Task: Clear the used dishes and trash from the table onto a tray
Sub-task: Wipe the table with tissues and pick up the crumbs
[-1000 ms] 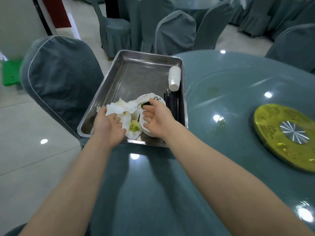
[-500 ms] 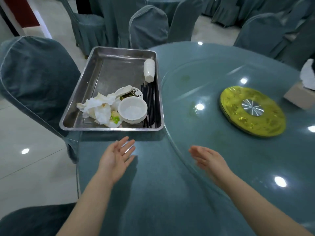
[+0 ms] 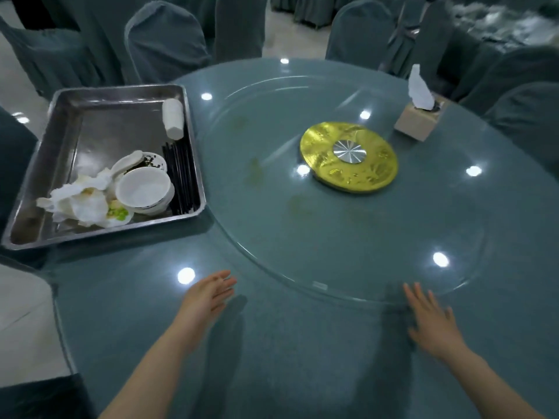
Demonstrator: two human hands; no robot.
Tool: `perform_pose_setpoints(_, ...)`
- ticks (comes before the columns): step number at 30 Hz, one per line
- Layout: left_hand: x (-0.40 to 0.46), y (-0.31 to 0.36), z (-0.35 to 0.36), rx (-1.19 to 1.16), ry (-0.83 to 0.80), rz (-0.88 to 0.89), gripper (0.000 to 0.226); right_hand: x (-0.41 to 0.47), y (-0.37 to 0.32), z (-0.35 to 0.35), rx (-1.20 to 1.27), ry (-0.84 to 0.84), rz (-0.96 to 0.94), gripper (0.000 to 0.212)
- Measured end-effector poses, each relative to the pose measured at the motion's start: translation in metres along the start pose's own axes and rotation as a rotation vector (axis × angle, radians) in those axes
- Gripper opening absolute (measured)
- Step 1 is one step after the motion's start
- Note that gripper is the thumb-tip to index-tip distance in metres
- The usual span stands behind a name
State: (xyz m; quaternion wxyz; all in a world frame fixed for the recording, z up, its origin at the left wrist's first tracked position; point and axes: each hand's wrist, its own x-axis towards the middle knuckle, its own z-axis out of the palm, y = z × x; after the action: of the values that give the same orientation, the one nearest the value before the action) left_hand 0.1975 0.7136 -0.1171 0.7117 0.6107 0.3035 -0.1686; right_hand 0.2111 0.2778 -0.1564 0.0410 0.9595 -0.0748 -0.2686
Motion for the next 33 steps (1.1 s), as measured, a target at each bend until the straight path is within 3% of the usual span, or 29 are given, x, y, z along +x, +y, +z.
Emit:
perform_pose_setpoints(11, 0.002, 0.007, 0.074, 0.433, -0.030, 0.183, 0.029, -0.018, -0.043, -0.005, 0.170, 0.046, -0.013, 0.091)
perform_pose_setpoints(18, 0.000, -0.014, 0.103, 0.828, -0.092, 0.354, 0.056, -0.030, -0.080, 0.003, 0.231, 0.076, -0.232, 0.077)
perform_pose_setpoints(21, -0.004, -0.023, 0.112, 0.924, -0.162, 0.438, 0.060, -0.023, -0.060, -0.003, 0.196, 0.093, -0.107, 0.071)
perform_pose_setpoints(24, -0.001, -0.029, 0.116, 1.016, -0.228, 0.469, 0.063, -0.020, -0.035, -0.001, 0.140, 0.083, 0.053, 0.078)
perform_pose_setpoints(30, 0.011, -0.033, 0.126, 1.223, -0.271, 0.480, 0.070, -0.035, -0.082, 0.011, 0.122, 0.092, -0.164, 0.087)
perform_pose_setpoints(33, 0.014, -0.038, 0.126, 1.390, -0.284, 0.435, 0.072, -0.027, -0.070, 0.006, 0.147, 0.128, -0.066, 0.086)
